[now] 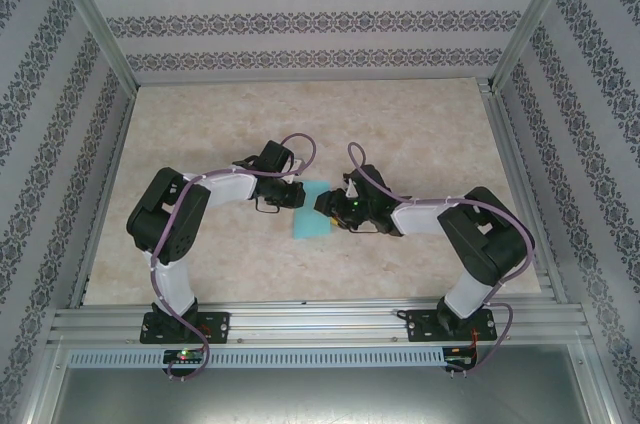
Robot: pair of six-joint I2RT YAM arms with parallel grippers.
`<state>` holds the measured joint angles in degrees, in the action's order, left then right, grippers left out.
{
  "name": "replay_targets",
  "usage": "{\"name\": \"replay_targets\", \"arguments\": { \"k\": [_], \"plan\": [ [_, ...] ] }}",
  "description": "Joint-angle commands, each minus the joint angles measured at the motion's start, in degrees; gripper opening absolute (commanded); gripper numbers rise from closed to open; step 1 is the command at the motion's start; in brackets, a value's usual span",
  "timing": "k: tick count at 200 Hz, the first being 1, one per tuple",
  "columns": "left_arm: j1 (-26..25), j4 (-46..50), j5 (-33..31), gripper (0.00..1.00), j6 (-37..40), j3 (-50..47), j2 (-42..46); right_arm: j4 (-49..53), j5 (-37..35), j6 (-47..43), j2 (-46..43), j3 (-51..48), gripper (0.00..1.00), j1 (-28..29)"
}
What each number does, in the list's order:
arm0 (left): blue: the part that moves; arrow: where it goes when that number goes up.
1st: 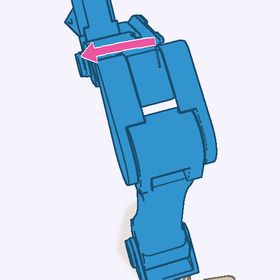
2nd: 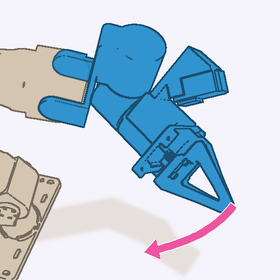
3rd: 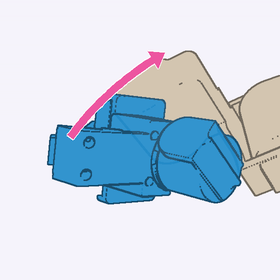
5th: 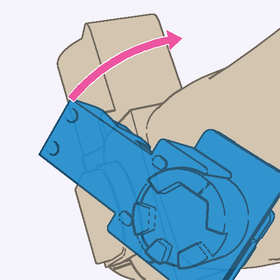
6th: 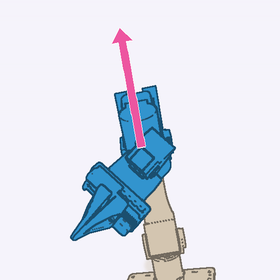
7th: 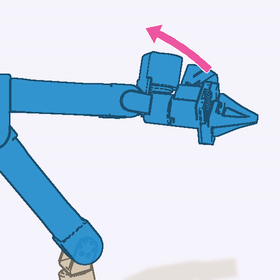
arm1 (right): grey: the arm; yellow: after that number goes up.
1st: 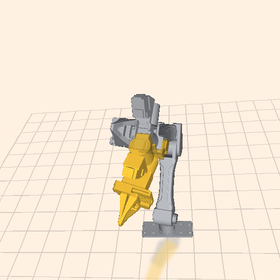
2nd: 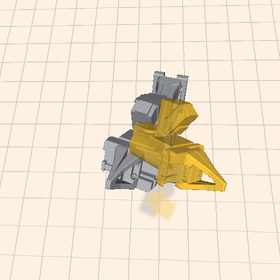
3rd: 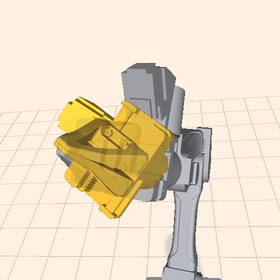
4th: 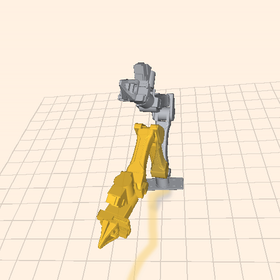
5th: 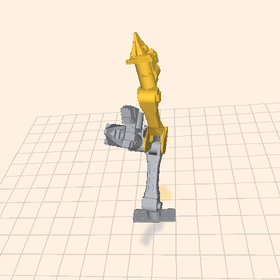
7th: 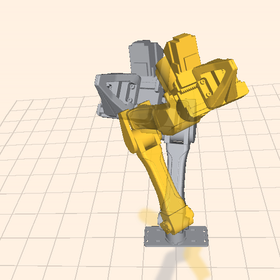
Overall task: Fold a paper plane with a square sheet of paper (pick it up from the middle)
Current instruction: Third fold the triangle at the center of the table.
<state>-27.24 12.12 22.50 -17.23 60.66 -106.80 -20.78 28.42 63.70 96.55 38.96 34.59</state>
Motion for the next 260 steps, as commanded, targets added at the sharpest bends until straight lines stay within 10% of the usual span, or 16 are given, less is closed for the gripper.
{"name": "replay_targets", "arguments": {
  "k": [1, 105, 194, 260],
  "plan": [
    [0.78, 3.58, 0.60, 0.18, -0.48, -2.30, 2.05, 3.13, 0.99, -2.63, 1.47, 2.10, 0.41, -1.05],
    [-2.42, 3.88, 5.52, 0.41, 1.41, -8.22, 19.18, 9.46, 4.05, -8.67, 3.91, 5.99, 0.15, -1.89],
    [-28.58, 5.55, -27.47, 0.56, 5.65, -10.62, 21.77, 10.94, 5.97, -8.47, 4.64, 7.03, 0.13, -2.39],
    [-37.46, 5.41, -42.03, 0.62, 5.01, -6.20, 11.20, 10.28, 6.62, -7.60, 5.14, 7.15, 0.13, -2.68]
  ]
}}
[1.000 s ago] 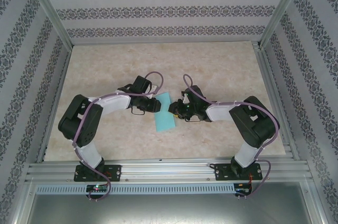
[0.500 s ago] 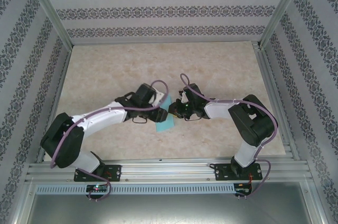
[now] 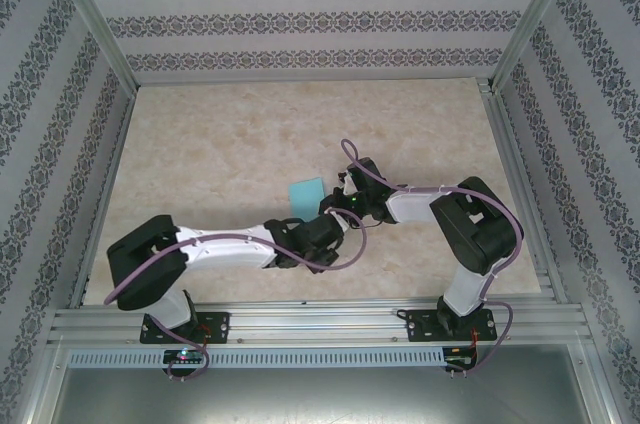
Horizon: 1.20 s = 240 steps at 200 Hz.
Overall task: Fold a paper plane with a square sheet of paper (pick it up from the middle)
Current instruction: Third fold the triangle at the center of the table.
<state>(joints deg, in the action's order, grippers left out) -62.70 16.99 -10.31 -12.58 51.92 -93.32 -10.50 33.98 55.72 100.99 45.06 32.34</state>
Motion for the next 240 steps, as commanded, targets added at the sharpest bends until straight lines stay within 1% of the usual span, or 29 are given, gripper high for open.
{"name": "replay_targets", "arguments": {
  "k": [1, 21, 43, 53, 58, 65, 74, 101, 122, 139, 152, 166, 176, 186, 199, 213, 225, 240],
  "plan": [
    [-2.09, 0.56, -9.48, 0.62, 0.27, 2.56, -2.43, 0.03, 1.08, 0.36, 0.70, 1.07, 0.13, -0.43],
    [-2.51, -0.18, -12.06, 0.61, -0.74, 3.23, -3.87, 0.15, 1.09, 0.49, 0.55, 1.08, 0.13, -0.52],
    [-2.61, -1.24, -13.75, 0.55, -1.40, 3.08, -3.72, 0.31, 1.08, 0.37, 0.44, 1.08, 0.14, -0.69],
    [-2.59, -1.48, -13.85, 0.51, -1.56, 2.98, -3.36, 0.31, 1.09, 0.35, 0.46, 0.96, 0.14, -0.78],
    [-2.61, -1.69, -13.83, 0.47, -1.40, 2.95, -3.20, 0.31, 1.17, 0.42, 0.44, 0.95, 0.14, -0.78],
    [-2.61, -1.49, -14.15, 0.39, -1.47, 3.05, -3.11, 0.27, 1.18, 0.35, 0.44, 0.94, 0.14, -0.83],
    [-2.54, -1.20, -14.80, 0.31, -1.65, 3.04, -2.94, 0.31, 1.18, 0.28, 0.26, 0.88, 0.15, -0.87],
    [-2.51, -1.05, -15.13, 0.16, -1.45, 2.67, -2.24, 0.31, 0.85, 0.22, -0.16, 0.56, 0.16, -1.20],
    [-2.43, -0.92, -14.81, 0.08, -1.05, 2.50, -1.28, 0.30, 1.00, 0.06, -0.44, 0.35, 0.17, -1.31],
    [-1.87, -0.78, -14.27, 0.03, -1.00, 2.27, -0.50, 0.51, 1.17, -0.05, -0.67, 0.47, 0.17, -1.40],
    [-1.14, -0.97, -13.01, 0.02, -1.11, 1.81, 0.32, 0.73, 1.18, -0.29, -1.00, 0.43, 0.18, -1.70],
    [0.15, -1.59, -10.07, 0.00, -1.39, 0.90, 1.55, 0.75, 0.52, -0.32, -2.06, -0.13, 0.24, -2.30],
    [1.46, -2.45, -6.43, 0.00, -1.26, -0.02, 2.77, 0.49, 0.27, -0.66, -3.52, -0.75, 0.25, -2.91],
    [3.17, -3.11, -2.21, 0.00, -1.75, -0.87, 3.91, 1.55, -0.51, -1.47, -5.21, -0.97, 0.28, -3.48],
    [5.94, -4.84, 4.61, 0.00, -2.01, -2.43, 5.45, 5.34, -2.62, -3.71, -7.58, -0.24, 0.37, -4.15],
    [9.07, -5.62, 10.72, 0.00, -2.78, -3.38, 6.20, 11.26, -6.35, -6.93, -9.51, 1.32, 0.43, -4.39],
    [11.59, -5.87, 15.54, 0.00, -2.80, -3.92, 6.31, 13.71, -8.13, -8.86, -10.37, 2.44, 0.43, -4.43],
    [14.57, -5.93, 21.27, 0.00, -2.98, -4.01, 5.69, 11.75, -6.31, -9.67, -10.34, 2.98, 0.40, -4.17]
  ]
}}
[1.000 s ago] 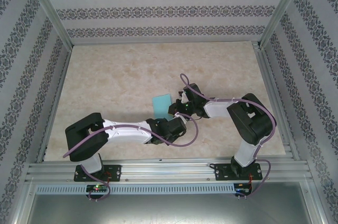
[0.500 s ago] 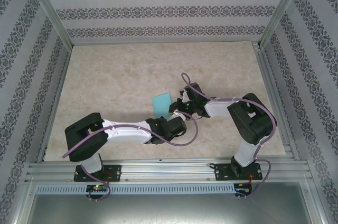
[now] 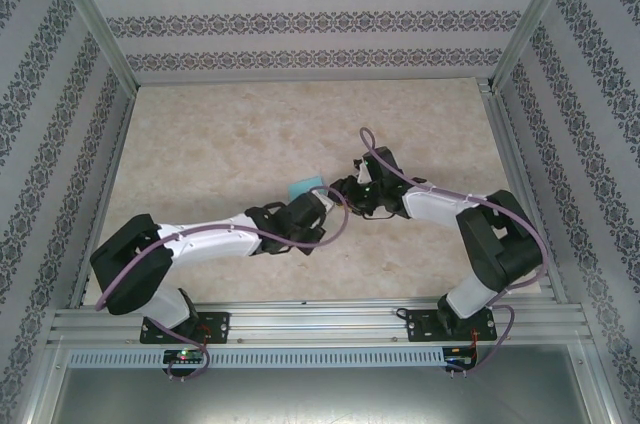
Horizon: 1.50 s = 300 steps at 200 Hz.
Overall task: Fold a paper plane with a square sheet of paper (pick it up from the middle)
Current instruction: Third fold the triangle at the center of the table.
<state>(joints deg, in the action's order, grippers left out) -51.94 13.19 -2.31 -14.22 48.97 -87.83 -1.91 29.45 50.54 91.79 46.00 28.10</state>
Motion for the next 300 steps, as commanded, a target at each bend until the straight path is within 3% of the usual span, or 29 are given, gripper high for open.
{"name": "replay_targets", "arguments": {
  "k": [1, 37, 65, 129, 196, 265, 300],
  "plan": [
    [3.97, -2.21, 13.63, 0.00, -1.34, -1.07, 0.20, 3.02, -1.56, -4.49, -1.11, 2.11, 0.40, 0.09],
    [8.18, -3.13, 20.68, 0.00, -1.81, -1.77, -1.61, -0.62, 2.79, -3.55, 3.51, 5.22, 0.22, 1.10],
    [10.81, -3.82, 25.24, 0.00, -2.20, -2.27, -2.50, -0.29, 3.84, -4.09, 8.10, 8.81, 0.19, 2.11],
    [15.10, -4.66, 32.08, 0.00, -2.39, -2.42, -4.34, 3.20, 3.90, -7.00, 17.56, 16.05, 0.18, 2.49],
    [19.25, -4.31, 36.52, 0.00, -2.67, -1.90, -5.52, 13.39, -1.65, -13.74, 24.51, 21.93, 0.16, 2.70],
    [23.07, -2.24, 37.73, 0.02, -2.32, -0.58, -7.12, 16.25, -3.28, -16.66, 26.24, 23.22, 0.15, 2.75],
    [23.76, -0.30, 35.40, 0.03, -2.15, 0.94, -8.65, 16.68, -3.13, -16.78, 26.33, 23.91, 0.15, 2.68]
  ]
}}
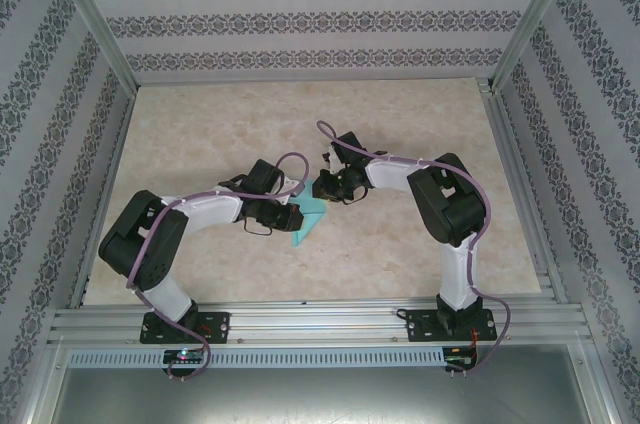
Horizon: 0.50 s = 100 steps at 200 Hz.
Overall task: Fold a paper plane with a square sheet of paper (pick it up from the middle)
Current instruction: Third fold the triangle at the center of the table.
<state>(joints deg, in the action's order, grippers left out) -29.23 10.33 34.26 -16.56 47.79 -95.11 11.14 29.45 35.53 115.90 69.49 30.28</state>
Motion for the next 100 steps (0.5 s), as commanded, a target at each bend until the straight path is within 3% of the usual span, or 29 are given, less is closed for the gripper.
{"name": "replay_targets", "arguments": {
  "k": [1, 100],
  "plan": [
    [1.12, 2.58, -1.15, 0.03, 0.20, 2.17, -1.42, 3.63, -3.15, -1.73, 2.18, 0.40, 0.15, 0.53],
    [1.95, 4.76, -3.12, 0.04, 1.44, 4.79, -3.81, 4.14, -2.99, -1.42, 1.97, 0.47, 0.16, 0.70]
  ]
}}
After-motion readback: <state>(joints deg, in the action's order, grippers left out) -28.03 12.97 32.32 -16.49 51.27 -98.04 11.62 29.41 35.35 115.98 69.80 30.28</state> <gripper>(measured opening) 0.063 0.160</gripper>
